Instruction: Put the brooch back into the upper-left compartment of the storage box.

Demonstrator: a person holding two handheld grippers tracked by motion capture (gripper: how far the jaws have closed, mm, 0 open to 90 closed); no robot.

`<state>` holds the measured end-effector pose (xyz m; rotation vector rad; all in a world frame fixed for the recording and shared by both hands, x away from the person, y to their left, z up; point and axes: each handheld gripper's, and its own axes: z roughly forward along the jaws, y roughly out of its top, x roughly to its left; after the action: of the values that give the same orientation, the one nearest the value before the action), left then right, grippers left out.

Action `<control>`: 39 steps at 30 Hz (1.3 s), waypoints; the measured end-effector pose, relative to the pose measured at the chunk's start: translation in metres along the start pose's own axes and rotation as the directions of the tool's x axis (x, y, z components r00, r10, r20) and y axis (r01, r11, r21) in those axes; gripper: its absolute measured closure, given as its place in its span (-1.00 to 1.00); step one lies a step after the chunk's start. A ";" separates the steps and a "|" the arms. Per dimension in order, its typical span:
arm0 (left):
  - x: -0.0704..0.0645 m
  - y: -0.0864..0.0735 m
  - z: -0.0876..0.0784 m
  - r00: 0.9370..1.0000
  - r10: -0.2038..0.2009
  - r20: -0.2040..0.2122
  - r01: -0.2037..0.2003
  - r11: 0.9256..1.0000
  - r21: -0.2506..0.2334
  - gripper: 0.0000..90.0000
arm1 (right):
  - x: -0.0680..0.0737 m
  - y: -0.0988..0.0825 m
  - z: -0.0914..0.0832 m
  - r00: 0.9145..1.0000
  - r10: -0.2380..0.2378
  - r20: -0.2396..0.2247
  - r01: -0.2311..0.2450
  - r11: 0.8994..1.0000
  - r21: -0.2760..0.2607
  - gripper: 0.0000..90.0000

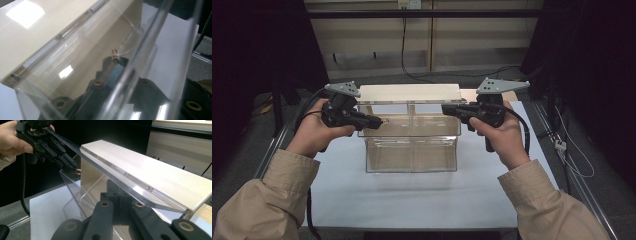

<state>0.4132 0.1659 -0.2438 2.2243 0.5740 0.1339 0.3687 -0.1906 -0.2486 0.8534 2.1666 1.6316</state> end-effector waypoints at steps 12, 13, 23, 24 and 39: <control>0.001 0.000 -0.001 1.000 0.009 -0.008 -0.009 1.000 -0.009 0.87 | 0.000 0.000 0.000 1.000 -0.001 0.000 0.001 1.000 0.002 1.00; 0.001 0.000 0.000 1.000 0.011 -0.011 -0.011 1.000 -0.010 0.87 | 0.000 0.000 0.000 1.000 -0.001 0.000 0.001 1.000 0.002 1.00; 0.002 -0.001 0.001 0.998 0.044 -0.040 -0.044 0.999 -0.012 0.86 | 0.000 0.000 0.000 1.000 -0.001 0.000 0.001 1.000 0.000 1.00; 0.002 -0.001 0.001 0.998 0.045 -0.041 -0.045 0.999 -0.012 0.86 | 0.000 0.000 0.000 1.000 -0.001 0.000 0.001 1.000 0.001 1.00; 0.000 -0.008 -0.002 1.000 -0.007 0.003 0.007 0.999 -0.040 0.57 | 0.000 -0.001 0.000 1.000 0.000 -0.002 -0.001 1.000 -0.004 1.00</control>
<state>0.4096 0.1717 -0.2485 2.1830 0.5730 0.1379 0.3682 -0.1910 -0.2490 0.8516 2.1645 1.6368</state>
